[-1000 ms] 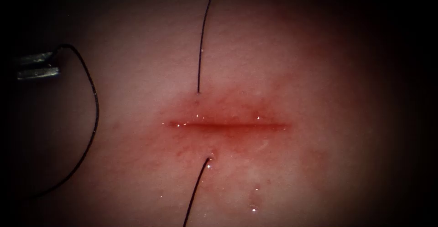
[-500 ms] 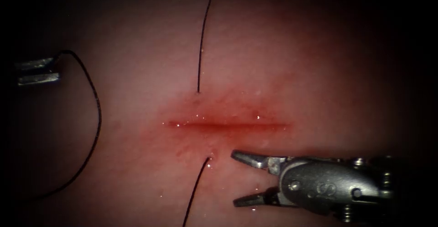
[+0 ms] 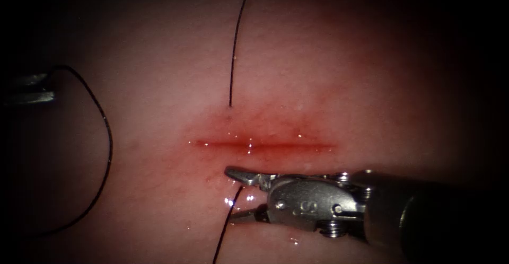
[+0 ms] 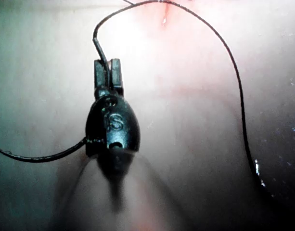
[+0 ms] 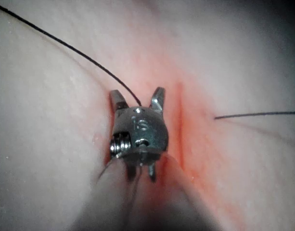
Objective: Wound Closure
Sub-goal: Using the right needle driver, pull the suture away from the incision
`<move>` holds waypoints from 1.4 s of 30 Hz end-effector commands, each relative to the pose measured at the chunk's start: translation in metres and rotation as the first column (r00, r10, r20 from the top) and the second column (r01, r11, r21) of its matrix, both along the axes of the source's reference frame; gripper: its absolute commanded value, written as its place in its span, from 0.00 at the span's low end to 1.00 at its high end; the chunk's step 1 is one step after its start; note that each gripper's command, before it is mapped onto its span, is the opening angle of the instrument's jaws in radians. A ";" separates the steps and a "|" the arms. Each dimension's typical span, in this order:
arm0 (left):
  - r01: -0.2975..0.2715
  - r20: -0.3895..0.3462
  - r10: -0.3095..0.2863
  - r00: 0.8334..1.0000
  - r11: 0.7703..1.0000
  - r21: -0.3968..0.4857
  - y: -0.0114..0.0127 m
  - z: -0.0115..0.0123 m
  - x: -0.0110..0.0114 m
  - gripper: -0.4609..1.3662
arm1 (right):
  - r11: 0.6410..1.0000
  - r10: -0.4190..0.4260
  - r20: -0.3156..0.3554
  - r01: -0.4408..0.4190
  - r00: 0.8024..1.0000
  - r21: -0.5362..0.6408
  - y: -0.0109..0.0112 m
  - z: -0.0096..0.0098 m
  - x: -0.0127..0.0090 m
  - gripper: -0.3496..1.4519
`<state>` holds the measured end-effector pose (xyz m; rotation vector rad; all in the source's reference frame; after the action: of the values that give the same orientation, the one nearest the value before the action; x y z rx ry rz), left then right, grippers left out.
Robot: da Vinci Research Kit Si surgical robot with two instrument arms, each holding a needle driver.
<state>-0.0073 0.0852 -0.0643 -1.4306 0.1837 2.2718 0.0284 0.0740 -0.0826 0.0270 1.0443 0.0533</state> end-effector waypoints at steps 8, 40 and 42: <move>-0.001 0.000 0.001 1.000 1.000 0.002 0.0001 0.0001 -0.0002 0.06 | 0.998 0.022 -0.010 -0.021 1.000 0.053 -0.0001 -0.0007 -0.0002 0.00; 0.007 -0.010 -0.007 1.000 1.000 -0.002 0.0013 0.0017 -0.0012 0.06 | 0.987 -0.115 -0.049 0.120 0.992 0.103 -0.0123 -0.0082 0.0004 0.00; 0.007 -0.010 -0.007 1.000 1.000 -0.002 0.0013 0.0017 -0.0012 0.06 | 0.986 -0.125 -0.051 0.130 0.991 0.105 -0.0131 -0.0088 0.0007 0.00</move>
<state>-0.0085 0.0866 -0.0626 -1.4150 0.2007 2.2720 0.0293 0.0602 -0.0920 0.2002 1.0838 -0.0108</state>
